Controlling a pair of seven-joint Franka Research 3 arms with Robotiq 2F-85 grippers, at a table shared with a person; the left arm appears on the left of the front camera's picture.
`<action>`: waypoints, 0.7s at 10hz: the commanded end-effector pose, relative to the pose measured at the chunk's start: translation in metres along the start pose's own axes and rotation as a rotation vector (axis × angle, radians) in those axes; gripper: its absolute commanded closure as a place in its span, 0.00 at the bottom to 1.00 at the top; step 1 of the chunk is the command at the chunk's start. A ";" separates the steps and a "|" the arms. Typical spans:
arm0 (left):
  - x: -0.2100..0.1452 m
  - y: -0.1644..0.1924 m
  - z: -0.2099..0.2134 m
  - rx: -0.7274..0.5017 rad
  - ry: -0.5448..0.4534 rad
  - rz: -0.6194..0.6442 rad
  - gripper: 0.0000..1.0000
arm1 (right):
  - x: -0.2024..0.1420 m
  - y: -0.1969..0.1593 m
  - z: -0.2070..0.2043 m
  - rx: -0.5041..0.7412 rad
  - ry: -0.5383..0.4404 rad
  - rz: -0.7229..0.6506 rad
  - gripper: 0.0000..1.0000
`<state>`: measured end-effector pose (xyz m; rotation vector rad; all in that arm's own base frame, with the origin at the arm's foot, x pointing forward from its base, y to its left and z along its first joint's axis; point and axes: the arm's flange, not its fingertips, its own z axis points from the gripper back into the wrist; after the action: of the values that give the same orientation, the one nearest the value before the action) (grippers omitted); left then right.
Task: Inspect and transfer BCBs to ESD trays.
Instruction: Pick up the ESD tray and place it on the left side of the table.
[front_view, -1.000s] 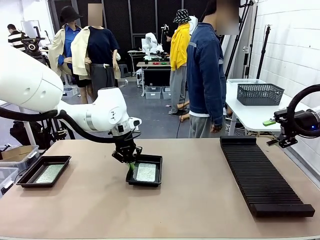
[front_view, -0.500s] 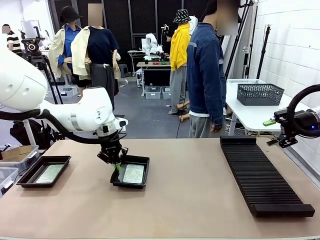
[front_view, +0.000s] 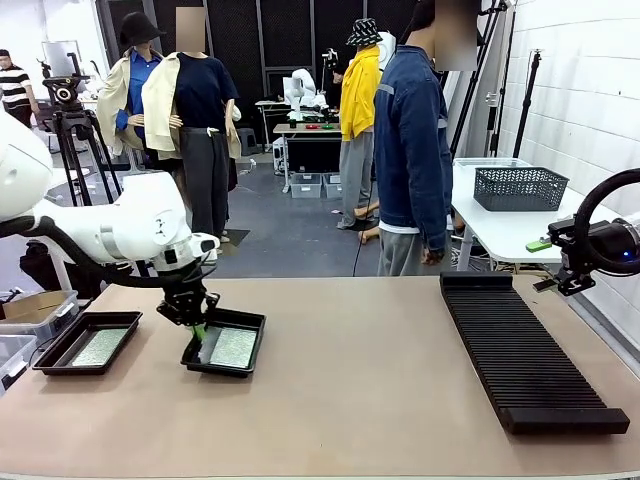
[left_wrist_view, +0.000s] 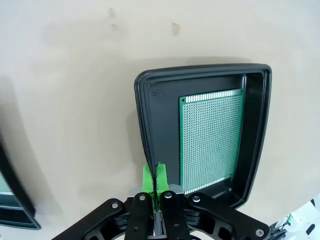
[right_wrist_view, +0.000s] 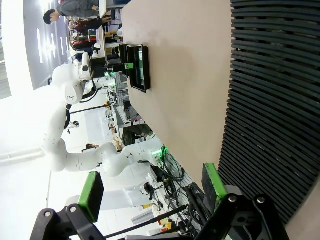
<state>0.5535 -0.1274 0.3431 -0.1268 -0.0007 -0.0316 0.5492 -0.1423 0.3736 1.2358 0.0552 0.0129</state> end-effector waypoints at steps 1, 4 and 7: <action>-0.006 0.022 0.007 0.007 -0.027 0.000 1.00 | -0.003 0.001 -0.003 -0.006 -0.008 0.019 0.00; 0.002 0.059 0.008 0.037 0.005 0.029 1.00 | -0.003 0.001 -0.003 -0.006 -0.008 0.019 0.00; -0.001 0.083 0.002 0.091 0.071 -0.011 1.00 | -0.003 0.001 -0.003 -0.006 -0.008 0.019 0.00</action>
<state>0.5561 -0.0512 0.3341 -0.0627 0.0542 -0.0042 0.5492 -0.1424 0.3736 1.2359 0.0550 0.0127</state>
